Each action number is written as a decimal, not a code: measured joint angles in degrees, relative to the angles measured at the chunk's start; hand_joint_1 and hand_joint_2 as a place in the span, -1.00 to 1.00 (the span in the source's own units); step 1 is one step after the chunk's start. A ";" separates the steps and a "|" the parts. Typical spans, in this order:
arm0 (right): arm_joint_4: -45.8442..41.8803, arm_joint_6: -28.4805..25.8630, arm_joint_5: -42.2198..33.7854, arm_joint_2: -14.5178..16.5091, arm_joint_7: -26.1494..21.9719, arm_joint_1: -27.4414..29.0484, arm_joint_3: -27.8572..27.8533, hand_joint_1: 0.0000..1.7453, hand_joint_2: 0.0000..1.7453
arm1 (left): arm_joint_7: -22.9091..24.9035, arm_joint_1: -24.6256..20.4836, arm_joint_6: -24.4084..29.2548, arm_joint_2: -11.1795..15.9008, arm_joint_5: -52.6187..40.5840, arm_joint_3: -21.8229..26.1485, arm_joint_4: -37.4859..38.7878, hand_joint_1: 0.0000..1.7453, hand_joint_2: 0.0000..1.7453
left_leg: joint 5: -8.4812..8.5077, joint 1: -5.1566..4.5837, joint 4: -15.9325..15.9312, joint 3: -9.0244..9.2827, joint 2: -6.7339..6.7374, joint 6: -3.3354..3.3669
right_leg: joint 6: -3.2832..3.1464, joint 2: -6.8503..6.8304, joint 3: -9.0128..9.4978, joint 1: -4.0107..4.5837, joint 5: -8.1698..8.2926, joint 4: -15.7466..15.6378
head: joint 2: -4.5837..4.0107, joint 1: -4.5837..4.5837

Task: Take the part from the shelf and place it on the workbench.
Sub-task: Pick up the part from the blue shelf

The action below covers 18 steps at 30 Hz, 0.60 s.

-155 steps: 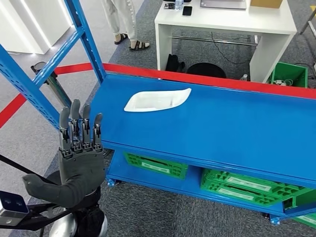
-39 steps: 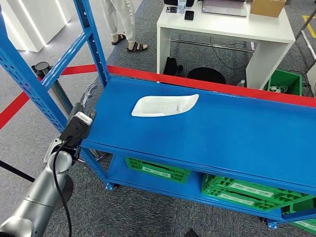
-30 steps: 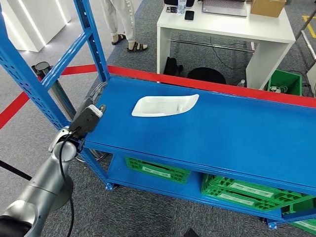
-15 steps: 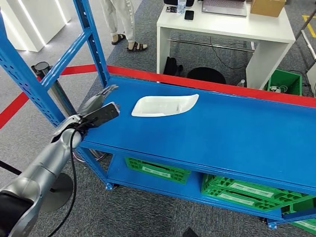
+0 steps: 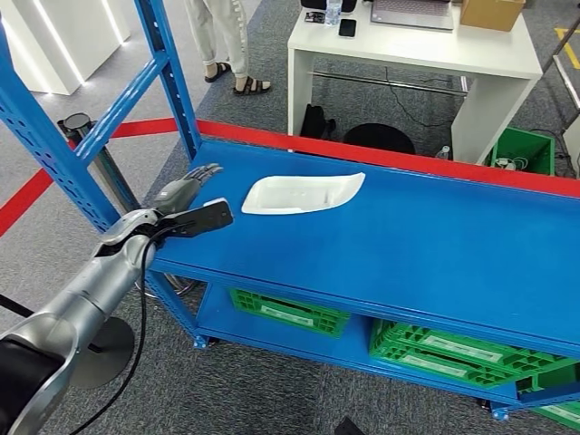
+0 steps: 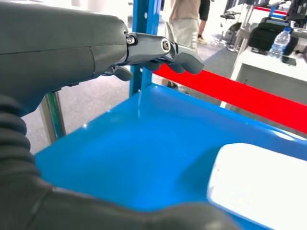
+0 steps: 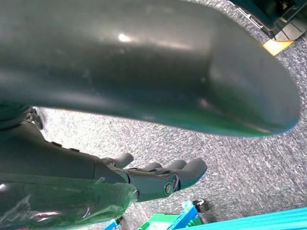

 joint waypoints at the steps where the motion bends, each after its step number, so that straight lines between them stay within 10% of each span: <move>1: 0.00 0.07 0.01 0.00 0.15 0.00 0.10 -1.00 -1.00 | 0.90 -0.30 0.71 -0.15 -1.07 -0.53 0.36 -1.00 1.00 | 0.00 0.00 0.00 0.00 0.00 0.00 | 0.00 0.00 -0.01 0.00 0.00 0.00 | 0.00 0.00; 18: -0.09 0.98 -0.18 0.00 0.41 -0.53 1.20 -1.00 -1.00 | 6.76 -8.06 2.15 -6.38 -13.28 -10.14 7.83 -1.00 1.00 | 0.05 -0.02 0.00 0.00 -0.02 -0.04 | 0.03 0.01 -0.01 -0.01 0.07 0.05 | 0.00 -0.01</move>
